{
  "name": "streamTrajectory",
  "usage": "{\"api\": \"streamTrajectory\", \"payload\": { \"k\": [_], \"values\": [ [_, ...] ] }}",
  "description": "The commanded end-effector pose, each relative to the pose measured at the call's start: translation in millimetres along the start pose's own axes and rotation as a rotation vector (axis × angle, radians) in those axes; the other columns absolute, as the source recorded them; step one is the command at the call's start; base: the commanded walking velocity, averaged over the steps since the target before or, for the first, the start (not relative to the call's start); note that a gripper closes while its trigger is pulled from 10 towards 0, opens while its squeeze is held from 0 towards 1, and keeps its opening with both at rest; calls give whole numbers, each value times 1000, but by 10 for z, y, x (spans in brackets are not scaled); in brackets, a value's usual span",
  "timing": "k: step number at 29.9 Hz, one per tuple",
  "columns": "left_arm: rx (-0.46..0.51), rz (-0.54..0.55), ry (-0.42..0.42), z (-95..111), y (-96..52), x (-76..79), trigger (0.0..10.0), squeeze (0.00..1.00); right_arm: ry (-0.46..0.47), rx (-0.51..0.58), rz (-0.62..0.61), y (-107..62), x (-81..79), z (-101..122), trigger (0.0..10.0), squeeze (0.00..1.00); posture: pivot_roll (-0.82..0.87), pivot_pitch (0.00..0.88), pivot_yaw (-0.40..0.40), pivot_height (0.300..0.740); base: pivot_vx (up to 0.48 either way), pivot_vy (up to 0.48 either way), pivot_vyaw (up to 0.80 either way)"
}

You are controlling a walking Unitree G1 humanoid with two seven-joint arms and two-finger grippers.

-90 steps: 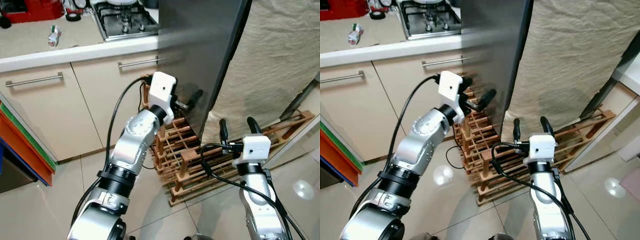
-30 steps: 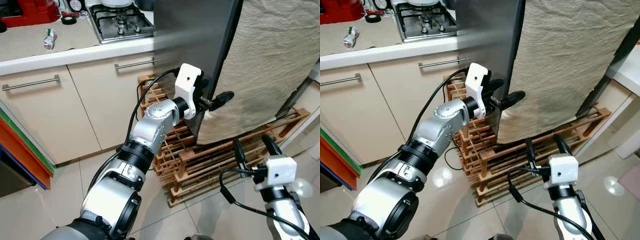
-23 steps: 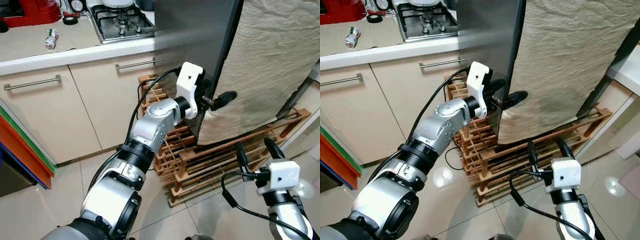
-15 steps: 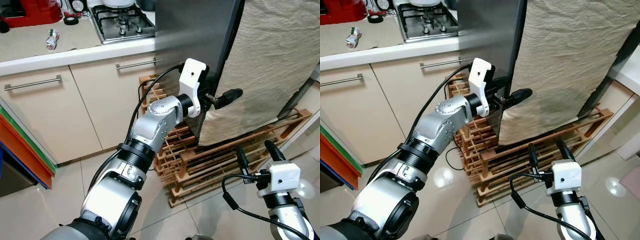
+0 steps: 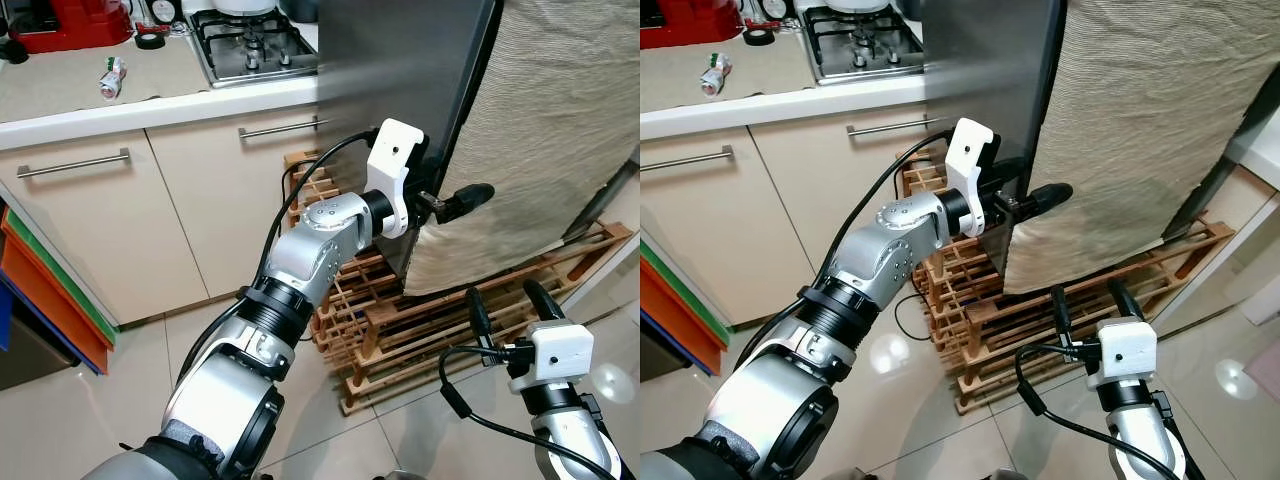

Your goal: Restocking fridge

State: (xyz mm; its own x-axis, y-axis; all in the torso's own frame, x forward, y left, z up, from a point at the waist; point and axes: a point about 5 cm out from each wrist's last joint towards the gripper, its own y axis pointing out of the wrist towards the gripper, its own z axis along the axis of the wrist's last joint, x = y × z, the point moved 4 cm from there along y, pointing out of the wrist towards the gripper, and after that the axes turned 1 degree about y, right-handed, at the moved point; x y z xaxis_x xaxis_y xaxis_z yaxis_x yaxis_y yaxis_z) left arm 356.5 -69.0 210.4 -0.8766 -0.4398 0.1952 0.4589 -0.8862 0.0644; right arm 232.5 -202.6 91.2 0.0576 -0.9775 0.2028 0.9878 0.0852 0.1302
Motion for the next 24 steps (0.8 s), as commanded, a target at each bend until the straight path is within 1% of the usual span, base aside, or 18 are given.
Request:
{"api": "streamTrajectory", "payload": {
  "k": [1,2,3,4,9,13,14,16,19,24],
  "values": [
    [149,-313,-159,250,438,1035,10000,0,-7,-2,-12,5,15,27,10000,0,-224,0,26,732,0,0,0],
    [173,-326,-173,315,420,1050,10000,0,-8,0,-11,6,9,43,10000,0,-223,0,26,732,0,0,0],
    [173,-326,-173,315,420,1050,10000,0,-8,0,-11,6,9,43,10000,0,-223,0,26,732,0,0,0],
    [187,-350,-181,370,397,1076,10000,0,-9,-1,-12,2,4,55,10000,0,-221,0,25,732,0,0,0],
    [197,-386,-201,412,371,1114,10000,0,-19,-13,-10,-29,-9,61,10000,0,-223,0,27,732,0,0,0],
    [194,-383,-202,413,369,1107,10000,0,-19,-14,-12,-26,-10,67,10000,0,-224,0,28,732,0,0,0],
    [192,-371,-187,405,368,1084,10000,0,-19,-13,-14,-21,-12,70,10000,0,-222,0,29,732,0,0,0],
    [190,-307,-138,375,355,959,10000,0,-15,-8,-20,-12,-19,86,10000,0,-221,0,26,732,0,0,0],
    [208,-168,22,355,246,682,10000,0,5,13,-47,47,-37,154,10000,0,-210,0,23,732,0,0,0],
    [208,-168,22,355,246,682,10000,0,5,13,-47,47,-37,154,10000,0,-210,0,23,732,0,0,0]
  ]
}}
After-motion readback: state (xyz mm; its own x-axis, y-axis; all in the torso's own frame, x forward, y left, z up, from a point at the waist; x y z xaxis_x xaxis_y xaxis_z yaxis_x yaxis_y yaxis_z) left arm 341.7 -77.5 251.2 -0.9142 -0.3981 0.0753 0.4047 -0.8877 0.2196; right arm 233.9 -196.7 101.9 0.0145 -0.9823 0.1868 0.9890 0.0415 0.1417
